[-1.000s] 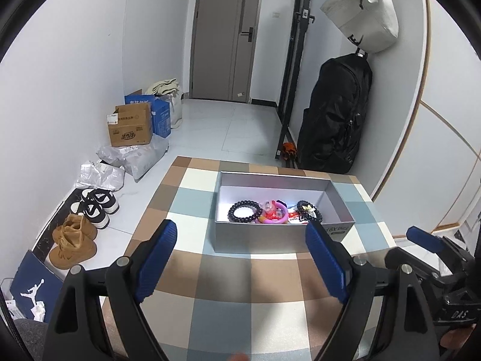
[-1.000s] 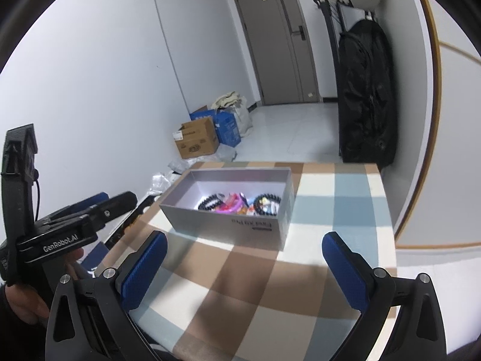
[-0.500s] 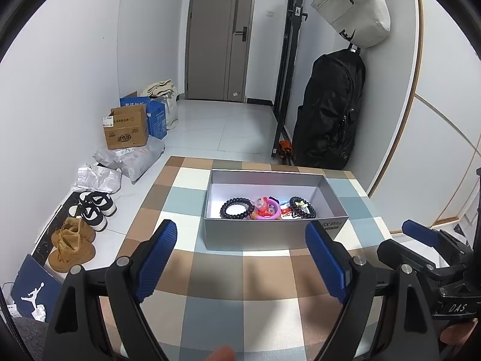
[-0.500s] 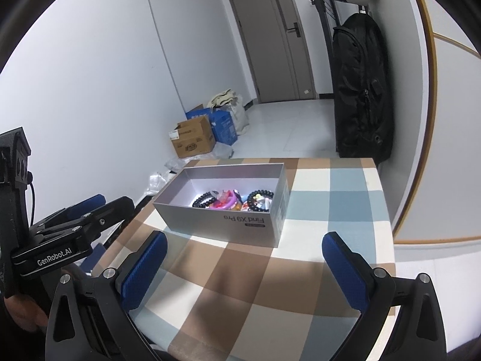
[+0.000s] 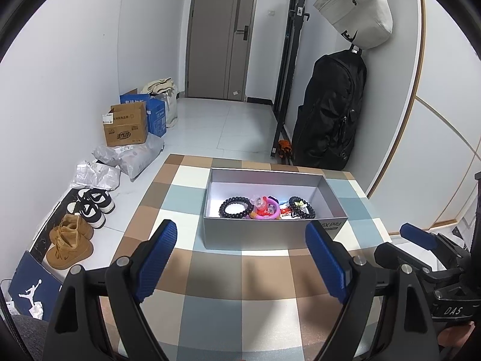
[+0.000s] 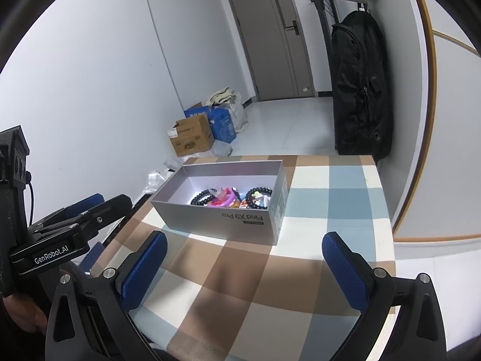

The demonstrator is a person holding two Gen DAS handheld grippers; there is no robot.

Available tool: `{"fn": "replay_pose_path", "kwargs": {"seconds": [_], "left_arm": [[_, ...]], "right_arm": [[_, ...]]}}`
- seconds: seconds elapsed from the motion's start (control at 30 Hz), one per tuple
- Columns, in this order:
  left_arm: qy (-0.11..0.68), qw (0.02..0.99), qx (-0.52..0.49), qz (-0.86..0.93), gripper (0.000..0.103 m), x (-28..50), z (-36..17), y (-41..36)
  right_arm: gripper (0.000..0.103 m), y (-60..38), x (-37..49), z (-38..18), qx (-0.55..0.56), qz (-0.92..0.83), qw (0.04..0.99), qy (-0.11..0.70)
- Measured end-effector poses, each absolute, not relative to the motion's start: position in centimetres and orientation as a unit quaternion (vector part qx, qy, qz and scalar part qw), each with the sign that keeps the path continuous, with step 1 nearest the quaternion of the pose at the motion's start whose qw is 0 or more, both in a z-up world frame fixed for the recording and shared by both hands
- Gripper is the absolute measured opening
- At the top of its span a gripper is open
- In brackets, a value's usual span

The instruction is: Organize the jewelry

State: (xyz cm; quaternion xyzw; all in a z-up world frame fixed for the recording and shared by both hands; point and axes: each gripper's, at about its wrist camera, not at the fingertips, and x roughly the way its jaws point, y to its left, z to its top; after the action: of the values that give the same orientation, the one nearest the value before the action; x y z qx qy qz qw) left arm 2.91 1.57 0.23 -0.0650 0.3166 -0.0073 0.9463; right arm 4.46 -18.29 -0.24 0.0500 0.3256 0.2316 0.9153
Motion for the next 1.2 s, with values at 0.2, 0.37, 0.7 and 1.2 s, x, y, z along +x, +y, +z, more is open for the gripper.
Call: {"fn": "replay_pose_path", "kwargs": {"seconds": [0.2,0.37,0.7,1.2], "left_arm": [[0.319,0.945,-0.069,-0.006,0.084,3.07,0.2,1.82],[0.32,0.945,-0.068,-0.006,0.084,3.08,0.26,1.76],[0.321,0.944,-0.068,-0.01,0.084,3.15,0.18,1.71],[0.323,0.944,-0.07,-0.011,0.084,3.14,0.13,1.73]], "right_arm": [[0.103,-18.3,4.4,-0.22,0.049,0.229,0.916,0.326],[0.103,-18.3,4.47,-0.26,0.048,0.228,0.915,0.329],[0.103,-18.42,4.59,-0.37,0.048,0.225,0.915,0.33],[0.103,-18.38,4.73,-0.58,0.047,0.224,0.914,0.334]]}}
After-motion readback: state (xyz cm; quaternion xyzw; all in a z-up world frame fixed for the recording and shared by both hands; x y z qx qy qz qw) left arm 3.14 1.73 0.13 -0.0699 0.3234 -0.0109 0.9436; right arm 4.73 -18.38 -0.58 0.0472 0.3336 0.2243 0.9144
